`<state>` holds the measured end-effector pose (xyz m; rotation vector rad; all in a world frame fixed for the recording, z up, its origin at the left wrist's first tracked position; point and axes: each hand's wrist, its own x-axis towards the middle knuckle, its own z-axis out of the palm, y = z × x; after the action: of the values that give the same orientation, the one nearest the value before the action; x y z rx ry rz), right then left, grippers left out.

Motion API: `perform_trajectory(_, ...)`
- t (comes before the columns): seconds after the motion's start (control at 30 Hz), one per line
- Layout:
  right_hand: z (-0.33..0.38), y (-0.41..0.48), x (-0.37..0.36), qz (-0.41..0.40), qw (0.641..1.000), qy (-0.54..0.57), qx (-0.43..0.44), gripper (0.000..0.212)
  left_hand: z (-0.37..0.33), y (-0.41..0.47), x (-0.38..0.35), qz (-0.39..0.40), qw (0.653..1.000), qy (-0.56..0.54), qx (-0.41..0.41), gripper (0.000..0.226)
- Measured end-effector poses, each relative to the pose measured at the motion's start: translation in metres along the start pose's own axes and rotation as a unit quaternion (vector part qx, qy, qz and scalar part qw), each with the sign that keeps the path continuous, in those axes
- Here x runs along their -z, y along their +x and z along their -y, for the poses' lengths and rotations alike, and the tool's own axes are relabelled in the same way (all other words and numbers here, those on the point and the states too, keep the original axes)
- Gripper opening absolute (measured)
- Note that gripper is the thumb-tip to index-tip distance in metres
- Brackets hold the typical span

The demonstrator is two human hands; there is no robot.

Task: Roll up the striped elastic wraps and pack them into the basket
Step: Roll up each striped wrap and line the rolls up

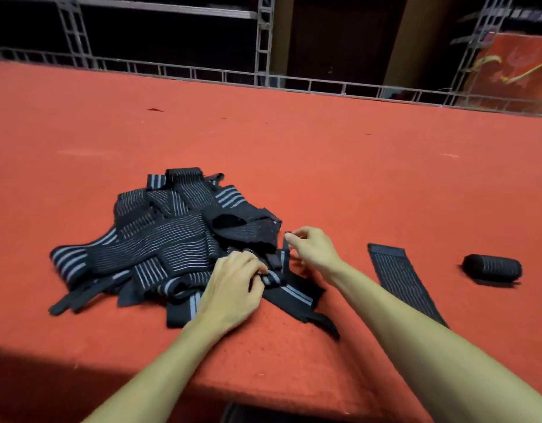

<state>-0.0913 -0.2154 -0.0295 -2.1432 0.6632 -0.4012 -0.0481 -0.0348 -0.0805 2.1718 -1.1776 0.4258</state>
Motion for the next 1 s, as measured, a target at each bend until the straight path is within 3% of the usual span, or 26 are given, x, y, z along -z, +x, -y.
perform_trajectory(0.13, 0.005, 0.010, -0.024, 0.004, 0.998, 0.029, -0.059, 0.032, 0.000, 0.003, 0.000, -0.008, 1.000, -0.022, 0.015, 0.021)
perform_trajectory(0.3, 0.017, 0.014, -0.029, -0.039, 0.992, 0.106, -0.047, 0.020, 0.002, 0.003, 0.000, -0.003, 1.000, -0.011, 0.017, 0.027)
perform_trajectory(0.5, 0.017, -0.001, 0.018, -0.093, 0.987, 0.133, 0.016, 0.018, 0.002, 0.001, 0.001, 0.027, 0.999, 0.036, 0.003, 0.035)
perform_trajectory(0.57, 0.007, -0.007, 0.040, -0.121, 0.980, 0.157, 0.005, 0.026, -0.001, 0.001, 0.003, 0.042, 0.998, 0.049, -0.003, 0.038)
perform_trajectory(0.7, -0.016, -0.019, 0.085, -0.135, 0.966, 0.219, -0.026, 0.014, -0.012, 0.006, 0.004, 0.063, 0.991, 0.115, -0.016, 0.045)
perform_trajectory(0.83, -0.048, -0.035, 0.116, -0.150, 0.975, 0.165, -0.010, 0.019, -0.038, 0.013, 0.001, 0.040, 0.987, 0.157, -0.006, 0.045)
perform_trajectory(1.0, -0.079, -0.063, 0.133, -0.161, 0.986, 0.030, 0.025, 0.015, -0.084, 0.023, -0.016, -0.019, 0.996, 0.048, -0.076, 0.024)
